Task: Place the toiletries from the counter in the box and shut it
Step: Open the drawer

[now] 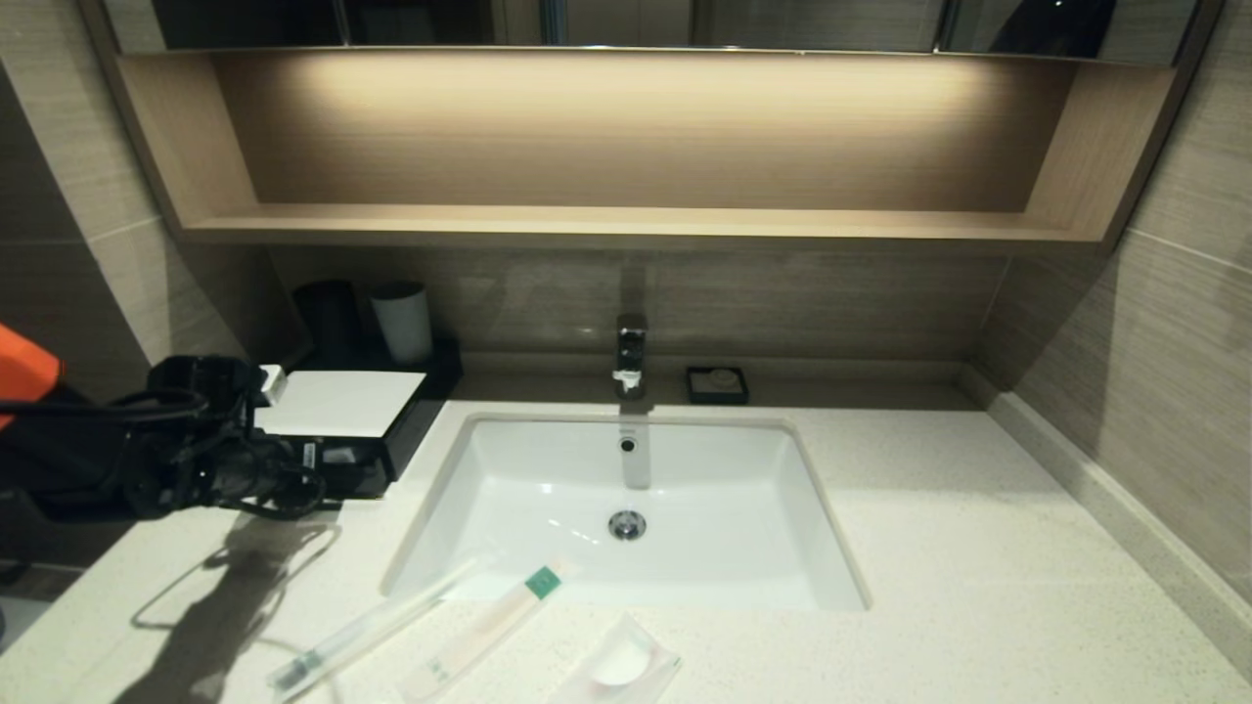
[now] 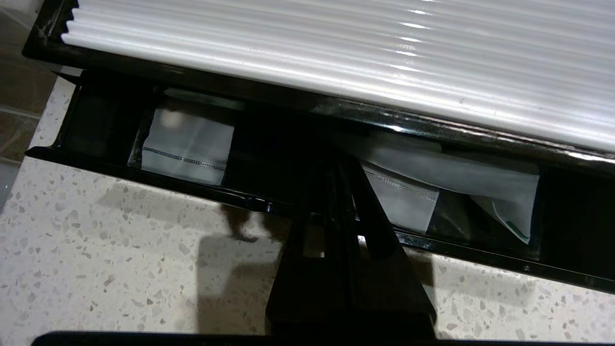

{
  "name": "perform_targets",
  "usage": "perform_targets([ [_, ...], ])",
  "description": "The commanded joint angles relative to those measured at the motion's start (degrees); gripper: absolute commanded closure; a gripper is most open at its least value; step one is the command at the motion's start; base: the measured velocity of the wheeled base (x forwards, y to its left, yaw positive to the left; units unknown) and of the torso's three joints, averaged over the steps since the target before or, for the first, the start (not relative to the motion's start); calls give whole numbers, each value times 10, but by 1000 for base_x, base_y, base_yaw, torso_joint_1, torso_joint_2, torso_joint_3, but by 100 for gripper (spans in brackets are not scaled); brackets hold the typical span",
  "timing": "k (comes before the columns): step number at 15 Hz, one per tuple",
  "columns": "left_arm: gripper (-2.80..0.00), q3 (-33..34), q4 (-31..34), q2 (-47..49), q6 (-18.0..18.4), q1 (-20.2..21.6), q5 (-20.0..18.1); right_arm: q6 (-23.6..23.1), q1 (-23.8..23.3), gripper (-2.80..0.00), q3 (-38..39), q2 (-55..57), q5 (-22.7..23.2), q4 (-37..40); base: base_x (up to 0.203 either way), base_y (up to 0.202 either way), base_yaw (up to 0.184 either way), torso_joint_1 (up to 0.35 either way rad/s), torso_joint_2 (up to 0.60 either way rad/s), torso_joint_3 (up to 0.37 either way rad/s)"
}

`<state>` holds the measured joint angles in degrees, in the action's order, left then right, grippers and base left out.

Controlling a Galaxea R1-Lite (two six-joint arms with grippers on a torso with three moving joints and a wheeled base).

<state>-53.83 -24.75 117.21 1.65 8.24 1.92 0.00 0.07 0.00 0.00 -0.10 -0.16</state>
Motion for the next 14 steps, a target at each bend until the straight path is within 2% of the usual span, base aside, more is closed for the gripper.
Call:
perform_targets([
  [1,0,-4,21,-10,0,0,0,0,0,0,1,0,0,0,0,0,0,0,0,0],
  [4,0,-8,57,-18,2,2,0,0,0,0,1,0,0,0,0,0,0,0,0,0],
  [14,0,-9,116,-42,6,2,1,0,0,0,1,0,0,0,0,0,0,0,0,0],
])
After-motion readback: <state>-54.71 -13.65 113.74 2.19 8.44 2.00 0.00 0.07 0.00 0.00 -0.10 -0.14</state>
